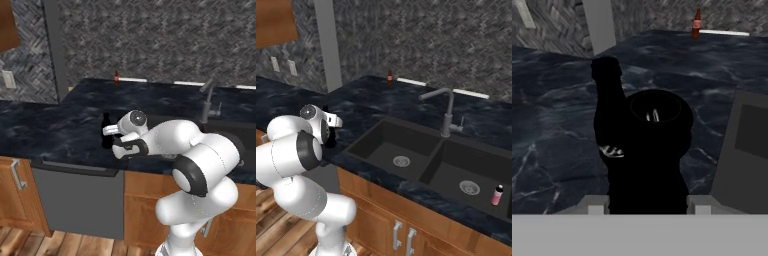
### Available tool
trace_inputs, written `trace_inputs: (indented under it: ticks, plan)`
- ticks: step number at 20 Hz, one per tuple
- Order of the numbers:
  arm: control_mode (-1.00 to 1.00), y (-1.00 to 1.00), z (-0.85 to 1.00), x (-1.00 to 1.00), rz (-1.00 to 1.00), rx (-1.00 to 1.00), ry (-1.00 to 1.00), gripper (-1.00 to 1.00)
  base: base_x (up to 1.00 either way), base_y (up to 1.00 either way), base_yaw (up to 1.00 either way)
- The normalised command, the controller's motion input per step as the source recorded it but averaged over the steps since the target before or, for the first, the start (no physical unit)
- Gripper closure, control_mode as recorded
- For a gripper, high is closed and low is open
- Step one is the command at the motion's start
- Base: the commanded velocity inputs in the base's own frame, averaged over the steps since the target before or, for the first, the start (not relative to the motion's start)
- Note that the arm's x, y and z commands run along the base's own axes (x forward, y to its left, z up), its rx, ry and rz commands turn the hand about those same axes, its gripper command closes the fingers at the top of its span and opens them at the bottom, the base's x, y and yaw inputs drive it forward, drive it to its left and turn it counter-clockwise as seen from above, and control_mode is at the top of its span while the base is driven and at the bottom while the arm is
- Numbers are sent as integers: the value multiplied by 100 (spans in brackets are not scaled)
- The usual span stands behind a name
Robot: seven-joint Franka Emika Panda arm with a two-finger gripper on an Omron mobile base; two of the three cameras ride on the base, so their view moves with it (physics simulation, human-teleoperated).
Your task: Place the large bottle from the dining counter next to the other large bottle outside the sink, and place the small bottle from the dining counter next to the other small bottle inside the sink.
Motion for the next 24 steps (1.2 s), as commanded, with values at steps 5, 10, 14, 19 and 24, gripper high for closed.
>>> trace_inputs:
  ticks: [5, 10, 14, 19, 24]
  plan:
    - [100, 0, 0, 0, 0, 0, 0, 100, 30, 0, -4]
    - [100, 0, 0, 0, 0, 0, 0, 100, 22, 0, -4]
    - [100, 0, 0, 0, 0, 0, 0, 100, 0, 1, 0]
    - [100, 0, 0, 0, 0, 0, 0, 100, 2, 0, 0]
    - [-100, 0, -5, 0, 0, 0, 0, 100, 0, 0, 0]
